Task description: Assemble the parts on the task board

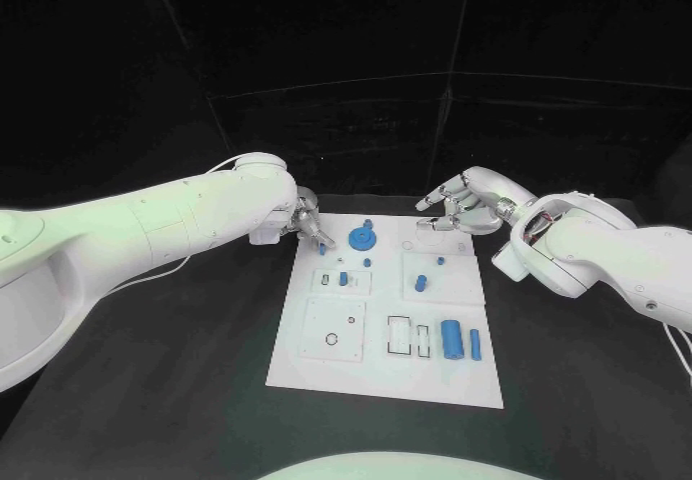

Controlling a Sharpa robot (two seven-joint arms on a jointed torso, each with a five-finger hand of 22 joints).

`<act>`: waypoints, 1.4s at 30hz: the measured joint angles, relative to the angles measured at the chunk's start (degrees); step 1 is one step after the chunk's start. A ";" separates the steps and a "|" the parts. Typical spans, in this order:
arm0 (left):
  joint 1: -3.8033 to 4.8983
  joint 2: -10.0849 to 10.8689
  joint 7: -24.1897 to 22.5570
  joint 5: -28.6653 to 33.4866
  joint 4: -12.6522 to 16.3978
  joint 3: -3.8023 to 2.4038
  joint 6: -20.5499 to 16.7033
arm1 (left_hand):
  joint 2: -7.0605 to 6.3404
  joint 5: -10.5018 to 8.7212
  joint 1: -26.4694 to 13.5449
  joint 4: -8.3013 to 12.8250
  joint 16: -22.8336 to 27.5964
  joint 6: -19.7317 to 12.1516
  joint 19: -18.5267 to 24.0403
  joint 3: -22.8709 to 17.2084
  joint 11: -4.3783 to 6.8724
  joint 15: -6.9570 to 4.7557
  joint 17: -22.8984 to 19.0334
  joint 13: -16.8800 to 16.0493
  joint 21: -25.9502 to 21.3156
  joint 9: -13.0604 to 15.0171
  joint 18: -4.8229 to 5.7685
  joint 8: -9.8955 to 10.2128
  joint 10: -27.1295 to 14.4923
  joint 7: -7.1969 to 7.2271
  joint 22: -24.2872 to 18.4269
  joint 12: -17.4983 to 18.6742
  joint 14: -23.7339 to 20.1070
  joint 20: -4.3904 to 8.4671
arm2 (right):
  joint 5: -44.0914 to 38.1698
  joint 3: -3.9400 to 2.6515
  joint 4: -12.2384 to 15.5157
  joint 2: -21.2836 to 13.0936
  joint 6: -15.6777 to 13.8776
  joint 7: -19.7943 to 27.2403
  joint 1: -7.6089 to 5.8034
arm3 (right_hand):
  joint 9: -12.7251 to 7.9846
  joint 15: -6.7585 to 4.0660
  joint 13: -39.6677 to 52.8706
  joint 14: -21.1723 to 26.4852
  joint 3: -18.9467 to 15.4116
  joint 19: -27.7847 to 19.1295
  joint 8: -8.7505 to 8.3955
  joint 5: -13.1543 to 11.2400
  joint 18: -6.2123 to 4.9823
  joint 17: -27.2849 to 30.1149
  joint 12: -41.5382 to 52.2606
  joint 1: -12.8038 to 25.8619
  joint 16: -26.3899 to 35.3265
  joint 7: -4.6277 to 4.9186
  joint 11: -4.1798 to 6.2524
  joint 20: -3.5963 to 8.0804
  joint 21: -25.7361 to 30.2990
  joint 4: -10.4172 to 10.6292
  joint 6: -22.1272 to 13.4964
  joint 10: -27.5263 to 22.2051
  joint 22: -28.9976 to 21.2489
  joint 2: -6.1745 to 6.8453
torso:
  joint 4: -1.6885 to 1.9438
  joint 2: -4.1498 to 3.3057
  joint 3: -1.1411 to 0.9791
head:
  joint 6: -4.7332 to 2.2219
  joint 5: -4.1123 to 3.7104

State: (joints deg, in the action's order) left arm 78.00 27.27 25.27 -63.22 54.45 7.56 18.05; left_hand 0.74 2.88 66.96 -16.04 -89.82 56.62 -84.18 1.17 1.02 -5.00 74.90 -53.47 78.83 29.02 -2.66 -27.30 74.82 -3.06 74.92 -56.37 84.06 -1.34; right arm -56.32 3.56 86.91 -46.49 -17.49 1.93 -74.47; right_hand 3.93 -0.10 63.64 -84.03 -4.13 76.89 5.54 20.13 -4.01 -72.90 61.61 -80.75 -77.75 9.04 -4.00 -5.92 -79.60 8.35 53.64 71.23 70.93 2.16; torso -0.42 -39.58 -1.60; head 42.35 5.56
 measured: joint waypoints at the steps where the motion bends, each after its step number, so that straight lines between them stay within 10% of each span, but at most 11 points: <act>1: 0.00 0.00 -0.05 0.00 0.00 0.00 0.02 | 0.01 0.00 0.05 0.01 0.00 0.00 0.00 0.01 0.00 0.00 0.00 0.01 0.00 -0.04 0.00 0.00 0.00 0.00 0.00 0.00 0.00 0.00 | 0.00 0.00 -0.01 0.01 0.00 0.00 0.00 | 0.00 0.00 0.00 0.00 0.00 0.00 0.00 0.00 0.00 0.00 0.00 0.00 0.00 0.00 0.00 0.00 0.00 0.00 0.00 0.00 0.00 0.00 | 0.01 0.00 0.00 | 0.04 0.02; 42: 0.01 0.92 -2.60 2.68 0.47 0.00 0.22 | 3.59 -0.11 13.88 6.37 0.00 1.61 0.00 -7.22 0.41 0.00 0.00 2.97 0.00 -2.28 0.00 2.45 0.04 0.76 -0.01 2.01 0.00 0.00 | -0.01 0.00 -0.14 0.12 0.11 -0.05 0.00 | 0.00 0.00 0.06 0.00 -0.14 0.00 0.22 0.00 0.00 0.11 0.00 0.00 0.21 0.00 0.00 0.00 0.00 0.14 0.00 0.00 0.02 0.00 | -0.01 -0.01 0.02 | 0.35 -0.04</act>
State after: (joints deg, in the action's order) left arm 78.01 28.19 22.68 -60.53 54.92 7.56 18.27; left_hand 4.33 2.77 80.84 -9.67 -89.82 58.23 -84.18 -6.05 1.44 -5.00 74.91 -50.51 78.83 26.74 -2.66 -24.85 74.87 -2.30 74.92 -54.35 84.05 -1.34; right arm -56.32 3.56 86.77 -46.37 -17.38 1.88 -74.47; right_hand 3.93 -0.10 63.70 -84.03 -4.27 76.89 5.77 20.13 -4.01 -72.79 61.61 -80.75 -77.54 9.05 -3.99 -5.92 -79.60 8.49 53.64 71.23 70.95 2.16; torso -0.43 -39.58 -1.58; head 42.70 5.53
